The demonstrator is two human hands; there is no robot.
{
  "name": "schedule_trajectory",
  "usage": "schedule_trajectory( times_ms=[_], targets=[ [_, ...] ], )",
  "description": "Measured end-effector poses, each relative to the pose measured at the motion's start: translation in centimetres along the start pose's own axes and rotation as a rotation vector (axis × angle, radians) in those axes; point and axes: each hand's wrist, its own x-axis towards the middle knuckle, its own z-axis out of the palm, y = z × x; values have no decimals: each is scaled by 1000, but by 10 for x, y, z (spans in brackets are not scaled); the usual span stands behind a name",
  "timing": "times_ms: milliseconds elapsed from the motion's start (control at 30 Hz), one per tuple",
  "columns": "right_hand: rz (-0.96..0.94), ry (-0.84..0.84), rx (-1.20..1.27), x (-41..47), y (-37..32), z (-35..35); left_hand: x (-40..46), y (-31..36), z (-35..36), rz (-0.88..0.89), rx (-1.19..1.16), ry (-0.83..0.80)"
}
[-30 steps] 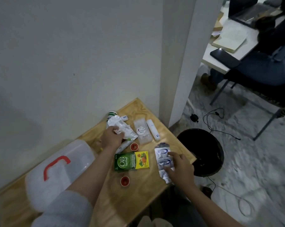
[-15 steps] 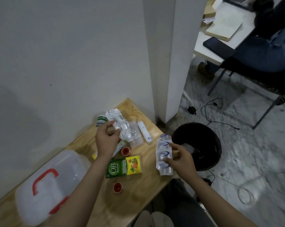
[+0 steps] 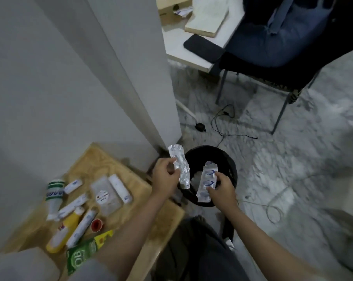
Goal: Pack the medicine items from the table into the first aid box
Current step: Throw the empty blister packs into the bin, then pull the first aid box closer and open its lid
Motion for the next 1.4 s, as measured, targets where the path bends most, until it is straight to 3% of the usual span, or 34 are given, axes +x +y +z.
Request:
schedule_trajectory(
  times_ms=[100, 267, 400, 500, 767, 1033, 1167, 1400],
  targets=[
    [62, -25, -55, 31, 14, -6, 24, 0, 42, -41, 123, -147],
    [192, -17, -169, 71, 28, -25, 61, 2, 100, -230, 394, -551],
    [278, -9, -164, 71, 60, -41, 54, -2, 132, -277, 455, -681],
    [318, 31, -96, 58, 74, -44, 38, -4, 138, -253, 442, -680],
    [37, 182, 68, 16, 30, -26, -21, 30, 83, -88, 36, -386],
    [-367, 274, 155, -51, -66, 21, -91, 31, -37, 93, -204, -114],
    [-651, 146, 130, -111, -94, 79, -141, -10, -115, 152, -201, 105],
    [-1038, -321, -50, -192, -132, 183, -239, -101, -236, 104, -116, 621]
  ],
)
